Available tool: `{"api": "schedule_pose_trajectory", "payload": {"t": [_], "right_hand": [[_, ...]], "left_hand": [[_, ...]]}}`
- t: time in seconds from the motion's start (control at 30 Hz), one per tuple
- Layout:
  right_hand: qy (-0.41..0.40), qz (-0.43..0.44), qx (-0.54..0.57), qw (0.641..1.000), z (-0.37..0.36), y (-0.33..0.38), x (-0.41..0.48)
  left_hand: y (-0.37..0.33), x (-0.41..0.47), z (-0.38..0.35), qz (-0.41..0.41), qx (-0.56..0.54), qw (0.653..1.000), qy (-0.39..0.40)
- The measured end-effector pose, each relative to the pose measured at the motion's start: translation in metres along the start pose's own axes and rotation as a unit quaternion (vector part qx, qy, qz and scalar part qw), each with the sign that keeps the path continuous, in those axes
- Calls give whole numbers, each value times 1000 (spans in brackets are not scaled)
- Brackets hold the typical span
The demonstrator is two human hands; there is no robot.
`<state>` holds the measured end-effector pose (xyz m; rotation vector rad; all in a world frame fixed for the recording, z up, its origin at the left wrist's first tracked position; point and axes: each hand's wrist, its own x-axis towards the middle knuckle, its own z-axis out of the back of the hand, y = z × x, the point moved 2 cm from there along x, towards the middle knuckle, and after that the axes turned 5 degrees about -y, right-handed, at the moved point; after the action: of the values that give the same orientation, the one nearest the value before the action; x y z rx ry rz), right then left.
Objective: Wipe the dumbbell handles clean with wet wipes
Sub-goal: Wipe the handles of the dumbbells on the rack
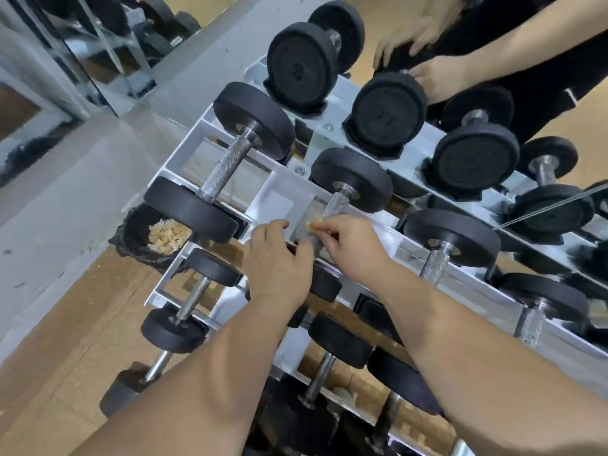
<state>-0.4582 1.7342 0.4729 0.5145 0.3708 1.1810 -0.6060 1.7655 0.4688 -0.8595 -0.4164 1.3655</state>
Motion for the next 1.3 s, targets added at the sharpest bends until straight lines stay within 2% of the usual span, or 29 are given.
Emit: {"api": "schedule_pose_trajectory", "payload": {"t": [0.07, 0.13, 0.23, 0.33, 0.4, 0.5, 0.57, 0.63, 0.73, 0.8, 0.87, 0.97, 1.03, 1.17, 1.23, 1.3], "right_hand": [[16, 23, -31, 999, 5, -2, -1], [-26, 11, -56, 998, 15, -5, 7], [-86, -29, -49, 995, 26, -10, 22], [-94, -58, -60, 992, 28, -12, 20], [-69, -27, -81, 994, 25, -6, 11], [46, 72, -96, 992, 15, 8, -2], [62, 103, -145, 982, 15, 8, 5], [10, 71, -195, 978, 24, 5, 21], [-48, -22, -205, 977, 32, 5, 36], [1, -32, -246, 969, 22, 10, 37], [103, 9, -284, 953, 11, 19, 34], [219, 60, -254, 940, 15, 28, 36], [199, 44, -268, 942, 23, 23, 45], [20, -47, -287, 957, 28, 7, 46], [21, -35, -240, 970, 16, 9, 33], [96, 18, -202, 975, 1, 16, 15]], "left_hand": [[5, -5, 6, 65, -87, 994, 26], [12, -11, 11, 97, -126, 985, 68], [15, -20, 18, 75, -116, 984, 117], [16, -31, 15, 27, -61, 993, 96], [15, -38, 9, 8, -42, 996, 73], [13, -41, 6, 1, -46, 998, 50], [14, -40, 6, -8, -42, 998, 47], [14, -40, 7, -7, -42, 998, 50], [12, -41, 11, -3, -43, 998, 55], [13, -39, 11, -6, -39, 998, 56], [14, -38, 10, -7, -41, 998, 57], [14, -38, 11, -9, -39, 997, 64], [16, -38, 10, -12, -40, 997, 64], [17, -37, 8, -10, -42, 997, 66], [18, -36, 8, -8, -43, 997, 63], [20, -36, 7, -4, -48, 997, 61]]}}
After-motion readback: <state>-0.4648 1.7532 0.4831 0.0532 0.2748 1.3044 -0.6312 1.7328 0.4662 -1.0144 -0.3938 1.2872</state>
